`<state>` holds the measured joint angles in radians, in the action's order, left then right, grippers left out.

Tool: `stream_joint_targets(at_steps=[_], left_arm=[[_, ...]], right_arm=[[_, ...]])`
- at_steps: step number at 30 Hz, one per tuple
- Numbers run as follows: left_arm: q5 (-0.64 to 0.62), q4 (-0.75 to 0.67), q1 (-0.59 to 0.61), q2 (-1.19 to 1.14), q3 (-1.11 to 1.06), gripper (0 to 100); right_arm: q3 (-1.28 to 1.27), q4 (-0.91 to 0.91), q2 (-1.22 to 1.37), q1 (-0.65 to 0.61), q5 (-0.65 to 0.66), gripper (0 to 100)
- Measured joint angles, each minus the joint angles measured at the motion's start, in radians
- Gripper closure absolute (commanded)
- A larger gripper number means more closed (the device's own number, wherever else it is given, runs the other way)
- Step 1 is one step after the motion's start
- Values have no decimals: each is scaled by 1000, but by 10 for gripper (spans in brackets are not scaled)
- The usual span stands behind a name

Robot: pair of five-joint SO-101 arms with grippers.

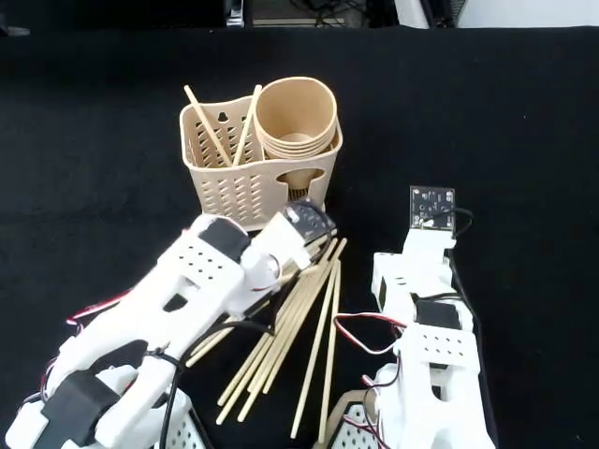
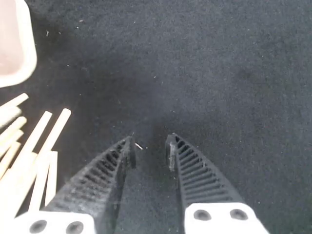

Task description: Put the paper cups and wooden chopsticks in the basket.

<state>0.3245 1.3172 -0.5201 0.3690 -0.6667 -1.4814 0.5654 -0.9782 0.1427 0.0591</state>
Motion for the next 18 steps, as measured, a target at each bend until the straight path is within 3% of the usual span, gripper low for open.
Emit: stream_joint_targets(at_steps=[6, 18], left_arm=[[0, 31, 28, 38, 44, 970], [2, 51, 28, 578, -187, 970]], right_arm=[[0, 0, 0, 0, 0, 874], [0, 0, 0, 0, 0, 874]])
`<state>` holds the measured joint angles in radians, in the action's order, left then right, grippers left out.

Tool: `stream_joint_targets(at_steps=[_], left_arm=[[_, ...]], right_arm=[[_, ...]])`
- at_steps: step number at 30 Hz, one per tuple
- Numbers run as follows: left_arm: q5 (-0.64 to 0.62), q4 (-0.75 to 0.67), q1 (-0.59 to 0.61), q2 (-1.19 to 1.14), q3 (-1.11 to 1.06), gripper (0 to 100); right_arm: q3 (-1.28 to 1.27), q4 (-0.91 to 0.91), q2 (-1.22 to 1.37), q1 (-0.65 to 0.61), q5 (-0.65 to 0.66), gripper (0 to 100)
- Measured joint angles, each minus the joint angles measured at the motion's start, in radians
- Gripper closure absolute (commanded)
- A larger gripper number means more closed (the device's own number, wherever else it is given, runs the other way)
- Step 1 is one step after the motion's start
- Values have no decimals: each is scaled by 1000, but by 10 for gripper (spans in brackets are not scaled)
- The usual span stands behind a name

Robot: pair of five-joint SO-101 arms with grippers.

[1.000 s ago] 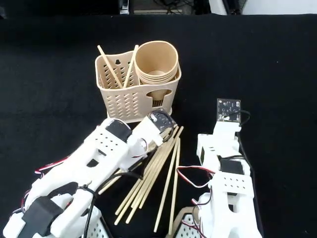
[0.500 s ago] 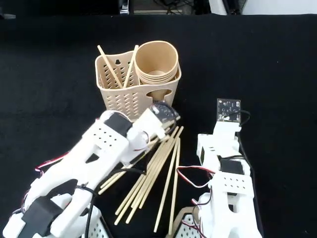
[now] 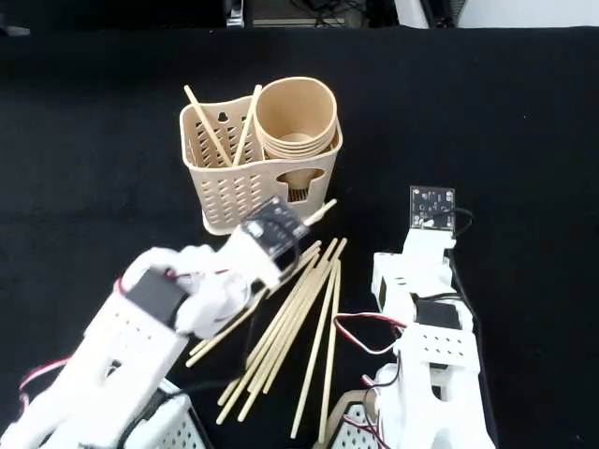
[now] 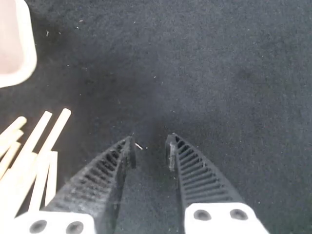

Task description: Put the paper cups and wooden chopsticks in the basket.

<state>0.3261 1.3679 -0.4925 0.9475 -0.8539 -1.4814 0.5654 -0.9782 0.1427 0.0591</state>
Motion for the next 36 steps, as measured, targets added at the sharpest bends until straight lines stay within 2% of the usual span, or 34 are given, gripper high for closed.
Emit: stream_joint_targets(at_steps=[6, 11, 23, 32, 36], left_arm=[[0, 3, 0, 209, -23, 971], [0, 3, 3, 296, -20, 971], [0, 5, 146, 382, 169, 971], [-3, 5, 155, 393, 282, 971], [-55, -32, 155, 394, 298, 971]], right_arm=[[0, 0, 0, 0, 0, 874], [0, 0, 0, 0, 0, 874], [0, 0, 0, 0, 0, 874], [0, 0, 0, 0, 0, 874], [0, 0, 0, 0, 0, 874]])
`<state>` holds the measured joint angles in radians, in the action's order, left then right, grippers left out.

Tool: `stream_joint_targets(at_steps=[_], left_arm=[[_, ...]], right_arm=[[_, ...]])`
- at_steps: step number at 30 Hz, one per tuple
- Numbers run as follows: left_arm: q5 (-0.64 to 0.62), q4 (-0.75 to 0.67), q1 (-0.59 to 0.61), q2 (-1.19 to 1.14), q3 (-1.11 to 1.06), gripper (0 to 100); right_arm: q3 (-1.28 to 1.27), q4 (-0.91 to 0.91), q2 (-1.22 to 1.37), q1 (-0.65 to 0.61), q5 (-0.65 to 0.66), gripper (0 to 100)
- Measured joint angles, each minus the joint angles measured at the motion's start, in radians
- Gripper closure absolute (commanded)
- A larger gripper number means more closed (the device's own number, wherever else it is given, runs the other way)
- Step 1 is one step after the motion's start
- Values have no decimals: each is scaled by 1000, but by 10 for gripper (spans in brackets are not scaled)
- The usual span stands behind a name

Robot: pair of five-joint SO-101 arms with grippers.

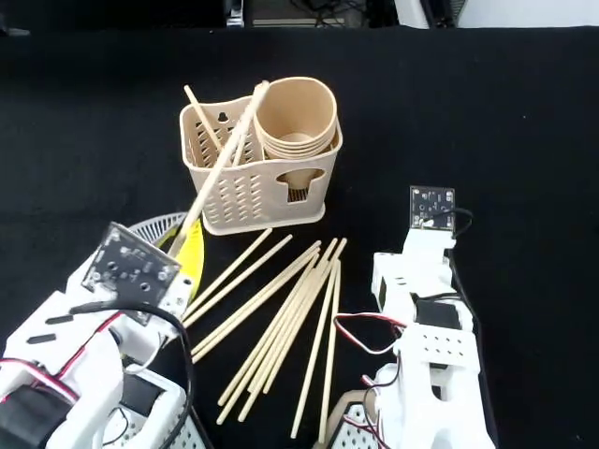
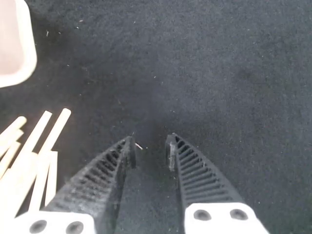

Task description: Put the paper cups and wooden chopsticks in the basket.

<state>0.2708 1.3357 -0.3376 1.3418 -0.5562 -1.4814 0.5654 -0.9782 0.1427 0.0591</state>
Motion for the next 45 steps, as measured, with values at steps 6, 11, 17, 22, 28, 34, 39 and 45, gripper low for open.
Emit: stream_joint_targets(at_steps=[6, 11, 17, 22, 28, 34, 39, 45], left_arm=[[-55, -94, 0, -3, -17, 971], [-57, -198, 0, -8, -121, 971], [-71, -338, 0, -9, -81, 971], [-114, -560, 3, -66, -66, 971], [-133, -815, 18, -253, -57, 971], [-133, -1077, 97, -445, -57, 971], [-133, -1146, 118, -568, -58, 971], [-218, -1171, 149, -646, -58, 971]], right_arm=[[0, 0, 0, 0, 0, 874], [0, 0, 0, 0, 0, 874], [0, 0, 0, 0, 0, 874], [0, 0, 0, 0, 0, 874], [0, 0, 0, 0, 0, 874], [0, 0, 0, 0, 0, 874], [0, 0, 0, 0, 0, 874], [0, 0, 0, 0, 0, 874]])
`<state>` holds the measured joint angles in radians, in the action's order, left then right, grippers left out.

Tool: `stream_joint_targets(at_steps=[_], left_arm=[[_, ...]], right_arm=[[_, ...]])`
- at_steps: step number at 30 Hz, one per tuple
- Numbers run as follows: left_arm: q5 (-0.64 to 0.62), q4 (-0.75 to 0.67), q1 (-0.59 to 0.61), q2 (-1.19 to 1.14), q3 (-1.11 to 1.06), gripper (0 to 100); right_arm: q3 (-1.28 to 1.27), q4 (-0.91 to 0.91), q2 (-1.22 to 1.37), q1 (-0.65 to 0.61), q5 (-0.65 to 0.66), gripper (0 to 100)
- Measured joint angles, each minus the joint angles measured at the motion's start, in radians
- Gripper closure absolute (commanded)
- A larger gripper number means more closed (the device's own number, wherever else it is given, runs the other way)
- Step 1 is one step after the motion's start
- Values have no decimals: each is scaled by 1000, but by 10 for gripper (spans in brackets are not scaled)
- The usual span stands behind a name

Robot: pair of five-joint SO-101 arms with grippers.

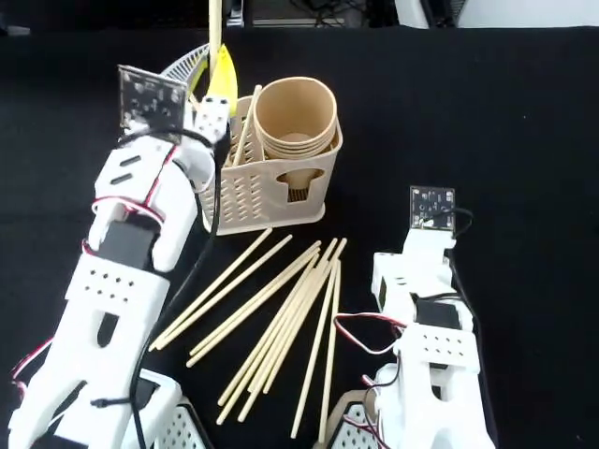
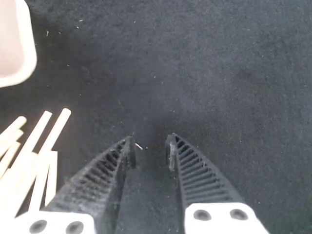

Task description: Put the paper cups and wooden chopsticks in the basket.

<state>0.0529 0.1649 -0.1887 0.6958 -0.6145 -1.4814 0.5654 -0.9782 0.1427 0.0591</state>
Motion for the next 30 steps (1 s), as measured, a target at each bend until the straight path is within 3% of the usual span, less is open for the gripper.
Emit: stream_joint_targets(at_steps=[12, 17, 27, 30], left_arm=[[-124, -232, 61, 8, -293, 969], [-144, -232, 71, 18, -341, 845], [-178, -226, 71, 18, -348, 842], [-178, -135, 71, 37, -296, 842]], right_arm=[[0, 0, 0, 0, 0, 874], [0, -31, 0, 0, 0, 874], [0, -32, 0, 0, 0, 874], [0, -32, 0, 0, 0, 874]])
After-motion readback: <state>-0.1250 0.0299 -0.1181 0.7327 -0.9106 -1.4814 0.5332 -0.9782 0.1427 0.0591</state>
